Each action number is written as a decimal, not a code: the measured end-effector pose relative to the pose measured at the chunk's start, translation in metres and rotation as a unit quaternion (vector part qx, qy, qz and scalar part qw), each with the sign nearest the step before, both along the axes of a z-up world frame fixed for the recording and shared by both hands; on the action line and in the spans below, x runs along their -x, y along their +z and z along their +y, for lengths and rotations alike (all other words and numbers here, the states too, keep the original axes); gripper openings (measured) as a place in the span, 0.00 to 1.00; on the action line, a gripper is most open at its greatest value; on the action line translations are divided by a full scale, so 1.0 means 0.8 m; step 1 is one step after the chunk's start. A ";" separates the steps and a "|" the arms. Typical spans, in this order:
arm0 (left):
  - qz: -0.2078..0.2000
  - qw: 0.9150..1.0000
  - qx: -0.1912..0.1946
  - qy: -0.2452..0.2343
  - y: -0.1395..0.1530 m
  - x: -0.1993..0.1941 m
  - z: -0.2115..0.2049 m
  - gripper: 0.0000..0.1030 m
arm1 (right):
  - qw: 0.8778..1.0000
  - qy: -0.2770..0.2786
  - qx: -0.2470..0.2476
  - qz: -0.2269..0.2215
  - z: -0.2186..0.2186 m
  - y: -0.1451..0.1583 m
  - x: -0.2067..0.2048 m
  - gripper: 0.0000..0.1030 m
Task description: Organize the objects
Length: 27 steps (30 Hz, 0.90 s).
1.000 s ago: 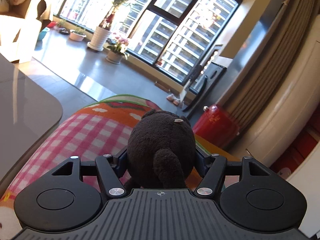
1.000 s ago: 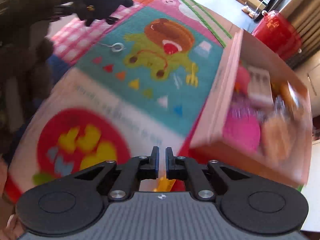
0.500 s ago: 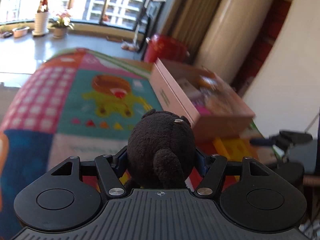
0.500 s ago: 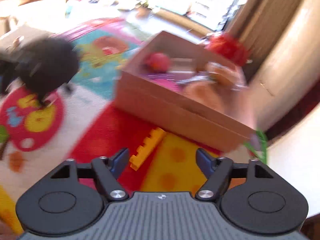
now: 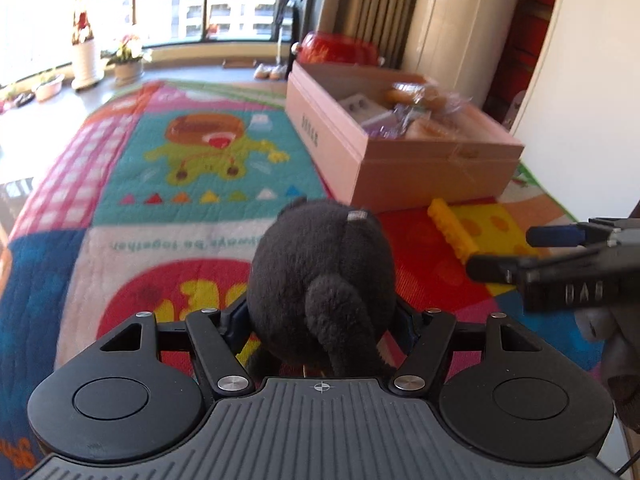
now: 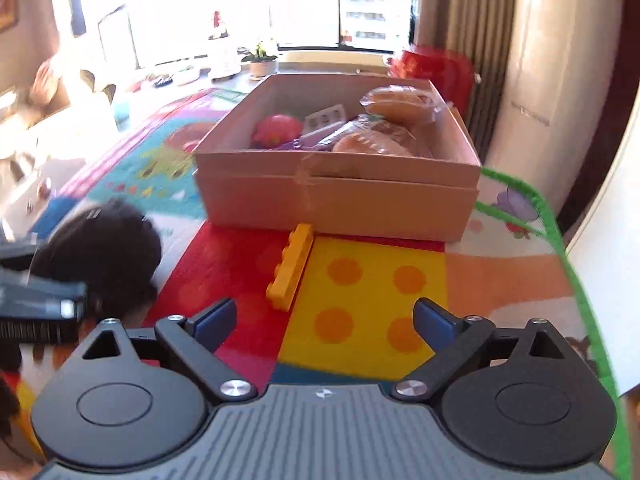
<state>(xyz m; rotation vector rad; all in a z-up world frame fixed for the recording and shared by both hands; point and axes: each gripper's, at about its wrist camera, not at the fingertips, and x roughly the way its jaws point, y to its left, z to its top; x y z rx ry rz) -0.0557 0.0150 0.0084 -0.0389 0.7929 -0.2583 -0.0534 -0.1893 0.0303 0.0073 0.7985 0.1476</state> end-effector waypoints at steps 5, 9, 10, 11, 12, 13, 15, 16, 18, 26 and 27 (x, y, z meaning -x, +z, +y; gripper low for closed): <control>0.002 1.000 0.005 0.003 -0.001 0.000 0.001 0.71 | 1.000 -0.017 0.000 0.008 -0.001 -0.009 -0.007 0.92; 0.003 1.000 0.024 0.007 -0.003 -0.001 0.005 0.74 | 0.997 -0.067 0.029 0.002 -0.019 -0.014 -0.009 0.93; 0.003 1.000 0.029 0.008 -0.003 -0.001 0.006 0.77 | 0.995 -0.092 0.039 -0.002 -0.025 -0.014 -0.009 0.93; 0.003 0.999 0.034 0.009 -0.004 -0.001 0.006 0.78 | 0.991 -0.123 0.057 -0.010 -0.030 -0.015 -0.008 0.93; 0.002 0.999 0.036 0.009 -0.004 -0.001 0.005 0.80 | 0.987 -0.146 0.073 -0.017 -0.034 -0.015 -0.007 0.93; 0.001 0.999 0.034 0.008 -0.005 0.000 0.004 0.81 | 0.985 -0.153 0.072 -0.018 -0.039 -0.016 -0.007 0.93; -0.001 1.000 0.027 0.005 -0.005 0.001 0.000 0.82 | 0.989 -0.142 0.041 -0.009 -0.046 -0.015 -0.005 0.93; -0.003 1.000 0.024 0.005 -0.005 0.001 -0.001 0.82 | 0.991 -0.131 0.032 -0.007 -0.045 -0.014 -0.003 0.93; -0.004 1.000 0.024 0.006 -0.005 0.002 -0.001 0.82 | 0.994 -0.108 0.027 -0.011 -0.037 -0.012 0.000 0.93; -0.005 1.000 0.025 0.006 -0.005 0.003 -0.001 0.82 | 0.998 -0.029 0.045 -0.014 0.015 -0.014 -0.021 0.93; -0.006 1.000 0.025 0.005 -0.005 0.003 -0.001 0.82 | 0.999 -0.023 0.045 -0.012 0.019 -0.015 -0.025 0.93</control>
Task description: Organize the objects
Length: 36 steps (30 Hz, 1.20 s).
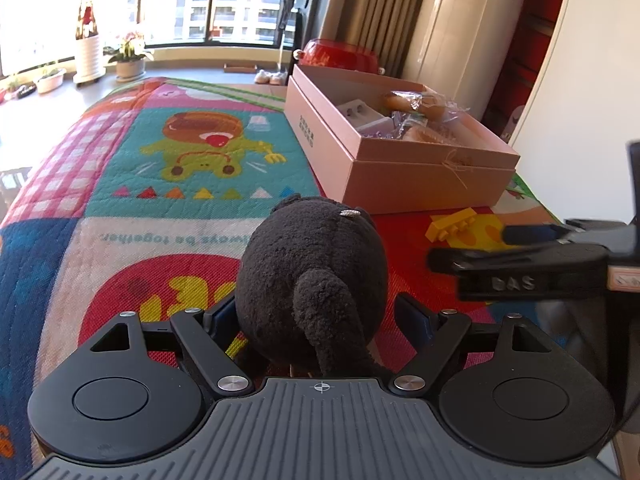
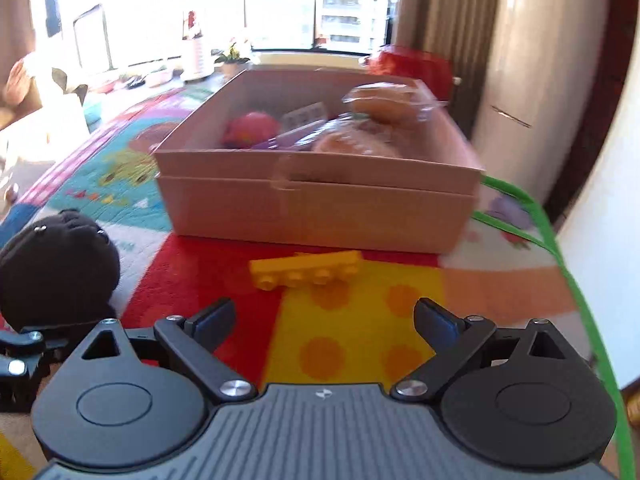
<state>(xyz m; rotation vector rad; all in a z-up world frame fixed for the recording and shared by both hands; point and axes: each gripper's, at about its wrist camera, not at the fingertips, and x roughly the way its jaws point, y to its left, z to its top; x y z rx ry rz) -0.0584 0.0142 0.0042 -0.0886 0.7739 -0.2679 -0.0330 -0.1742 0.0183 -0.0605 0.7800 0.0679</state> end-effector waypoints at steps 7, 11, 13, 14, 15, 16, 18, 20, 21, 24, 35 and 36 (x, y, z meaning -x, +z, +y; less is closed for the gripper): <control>-0.006 1.000 0.004 -0.005 -0.002 0.002 0.003 0.82 | 1.000 0.009 -0.017 -0.004 0.005 0.004 -0.018 0.60; -0.010 1.000 0.007 -0.006 -0.003 0.004 0.004 0.82 | 0.999 0.024 -0.024 -0.009 -0.002 0.015 0.003 0.58; -0.014 1.000 0.003 -0.007 -0.004 0.005 0.003 0.81 | 0.999 0.029 -0.015 -0.018 -0.005 0.019 0.017 0.58; -0.017 1.000 -0.002 -0.007 -0.004 0.006 0.002 0.80 | 0.999 0.033 -0.009 -0.023 -0.006 0.021 0.025 0.58; -0.021 1.000 -0.015 -0.004 -0.004 0.008 -0.001 0.74 | 0.999 0.035 -0.002 -0.029 -0.008 0.024 0.034 0.58; -0.025 0.999 -0.035 0.002 -0.003 0.010 -0.005 0.65 | 0.999 0.038 0.007 -0.038 -0.009 0.027 0.046 0.58; -0.029 0.999 -0.046 -0.001 0.001 0.014 -0.008 0.62 | 0.997 0.043 0.025 -0.053 -0.011 0.033 0.063 0.58; -0.030 0.999 -0.003 -0.018 0.013 0.017 0.000 0.61 | 0.996 0.044 0.034 -0.067 -0.015 0.041 0.078 0.58; -0.044 0.998 0.019 -0.028 0.026 0.018 0.003 0.61 | 0.996 0.043 0.033 -0.071 -0.019 0.045 0.083 0.58; -0.112 0.992 0.043 -0.043 0.085 0.004 -0.001 0.61 | 0.996 0.035 0.020 -0.078 -0.033 0.055 0.088 0.58; -0.099 0.993 0.042 -0.048 0.101 -0.168 -0.081 0.64 | 0.997 0.013 -0.006 -0.080 -0.042 0.061 0.083 0.58; -0.088 0.993 0.055 -0.049 0.090 -0.168 -0.078 0.65 | 0.997 0.012 -0.004 -0.082 -0.043 0.062 0.085 0.58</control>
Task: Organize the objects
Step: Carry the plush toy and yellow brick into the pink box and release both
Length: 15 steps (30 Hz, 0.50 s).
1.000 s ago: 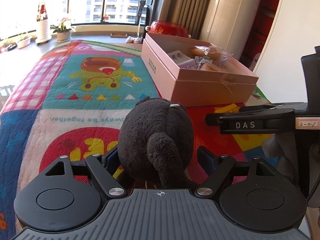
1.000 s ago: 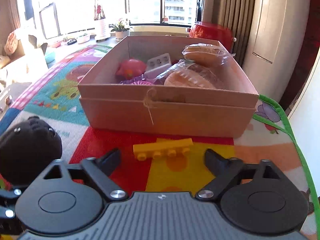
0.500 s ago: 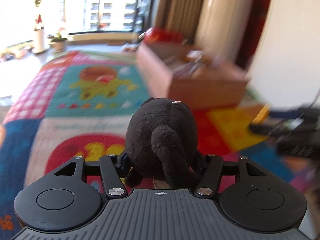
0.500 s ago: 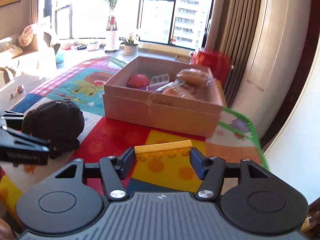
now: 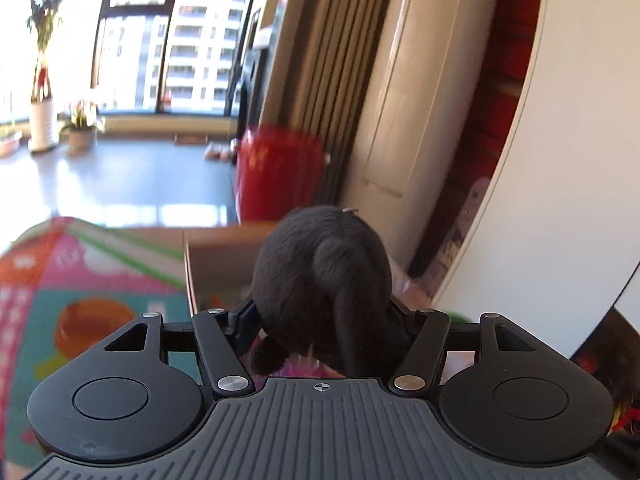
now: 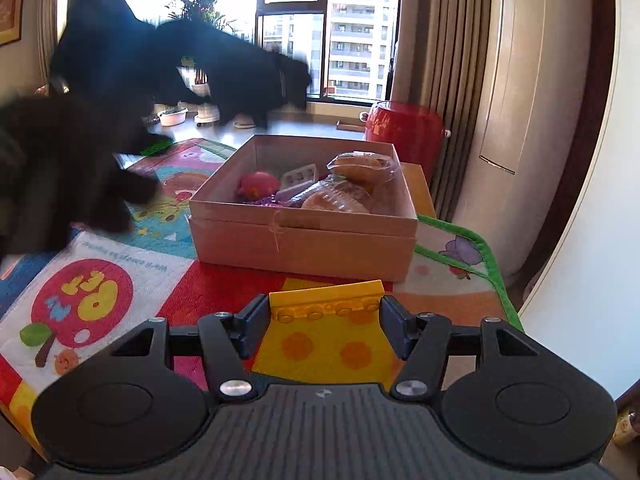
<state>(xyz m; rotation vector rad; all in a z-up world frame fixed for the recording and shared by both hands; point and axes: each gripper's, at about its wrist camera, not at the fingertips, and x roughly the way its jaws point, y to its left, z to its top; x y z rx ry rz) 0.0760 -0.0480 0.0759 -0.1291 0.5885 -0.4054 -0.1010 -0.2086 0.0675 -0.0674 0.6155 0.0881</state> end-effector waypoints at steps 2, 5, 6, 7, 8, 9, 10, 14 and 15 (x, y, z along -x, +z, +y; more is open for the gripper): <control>0.009 0.999 0.045 0.007 -0.012 0.007 0.018 0.66 | 1.000 -0.002 0.005 -0.007 -0.004 0.001 0.005 0.58; -0.008 0.996 0.077 0.042 -0.017 0.023 0.047 0.65 | 1.000 -0.011 0.006 0.002 -0.013 -0.003 0.001 0.58; -0.014 0.995 0.081 0.050 -0.017 0.027 0.055 0.64 | 1.000 -0.015 0.007 0.008 -0.014 -0.004 -0.003 0.58; -0.015 0.995 0.083 0.053 -0.016 0.030 0.062 0.64 | 1.000 -0.019 0.007 0.012 -0.016 -0.006 -0.006 0.58; -0.014 0.995 0.086 0.051 -0.016 0.032 0.067 0.64 | 1.000 -0.022 0.005 0.015 -0.016 -0.007 -0.009 0.58; -0.013 0.995 0.090 0.049 -0.016 0.035 0.073 0.63 | 1.000 -0.024 0.002 0.018 -0.016 -0.008 -0.011 0.58; -0.013 0.994 0.094 0.045 -0.016 0.037 0.075 0.63 | 0.999 -0.025 -0.002 0.020 -0.016 -0.009 -0.013 0.58; -0.002 0.996 0.087 0.028 -0.017 0.030 0.071 0.62 | 1.000 -0.018 -0.007 0.025 -0.009 -0.015 -0.015 0.58; 0.000 0.996 0.084 0.022 -0.019 0.030 0.067 0.62 | 1.000 -0.015 -0.004 0.025 -0.005 -0.016 -0.015 0.58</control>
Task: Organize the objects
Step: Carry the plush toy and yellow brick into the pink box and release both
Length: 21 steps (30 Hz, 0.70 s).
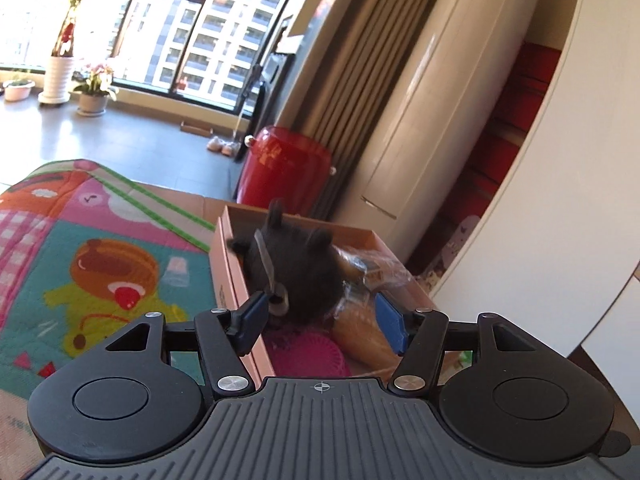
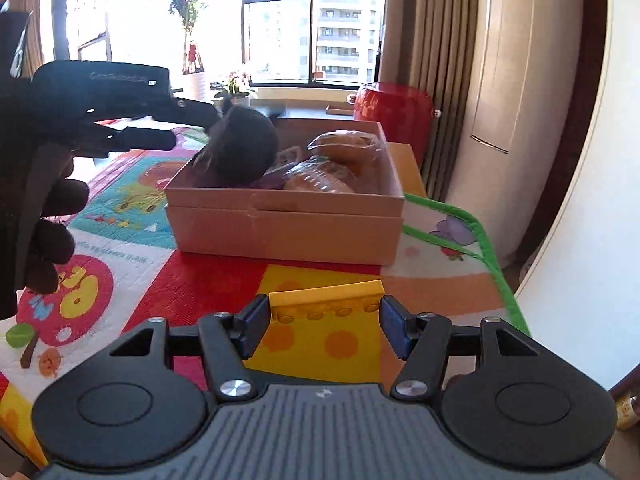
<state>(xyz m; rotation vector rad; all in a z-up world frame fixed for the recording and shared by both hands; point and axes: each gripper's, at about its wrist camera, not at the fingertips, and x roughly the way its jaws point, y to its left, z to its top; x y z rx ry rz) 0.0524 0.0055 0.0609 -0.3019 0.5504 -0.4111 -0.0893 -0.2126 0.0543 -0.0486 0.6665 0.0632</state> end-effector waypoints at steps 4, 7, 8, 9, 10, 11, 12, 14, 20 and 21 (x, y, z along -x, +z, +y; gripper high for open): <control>0.005 1.000 -0.014 -0.010 -0.006 -0.007 -0.022 0.59 | 1.000 0.007 0.009 0.004 0.007 -0.008 -0.001 0.58; 0.011 1.000 -0.022 -0.003 -0.009 -0.028 -0.034 0.57 | 1.000 0.004 0.006 0.006 0.006 -0.010 -0.001 0.58; 0.016 1.000 -0.024 -0.003 -0.010 -0.032 -0.037 0.57 | 1.000 0.002 0.005 0.006 0.005 -0.010 -0.001 0.58; 0.023 1.000 -0.021 -0.005 -0.010 -0.033 -0.039 0.54 | 1.000 0.000 0.003 0.005 0.003 -0.009 -0.001 0.58; 0.023 1.000 -0.014 -0.010 -0.009 -0.030 -0.038 0.52 | 1.000 -0.001 0.002 0.004 0.001 -0.008 -0.001 0.58; 0.018 1.000 -0.006 -0.014 -0.006 -0.023 -0.036 0.52 | 1.000 -0.003 -0.001 0.002 -0.001 -0.006 0.000 0.58; 0.007 1.000 -0.002 -0.014 -0.003 -0.012 -0.032 0.52 | 1.000 -0.004 -0.005 -0.001 -0.005 -0.002 0.000 0.58; -0.022 1.000 -0.005 -0.006 0.004 0.013 -0.023 0.52 | 1.000 -0.007 -0.015 -0.010 -0.011 0.009 -0.003 0.58; -0.030 0.998 -0.035 0.041 0.007 0.055 0.002 0.52 | 0.993 0.000 -0.091 -0.071 -0.026 0.086 -0.056 0.58; -0.019 0.998 -0.035 0.040 0.004 0.055 0.004 0.52 | 0.992 0.003 -0.102 -0.077 -0.025 0.095 -0.069 0.61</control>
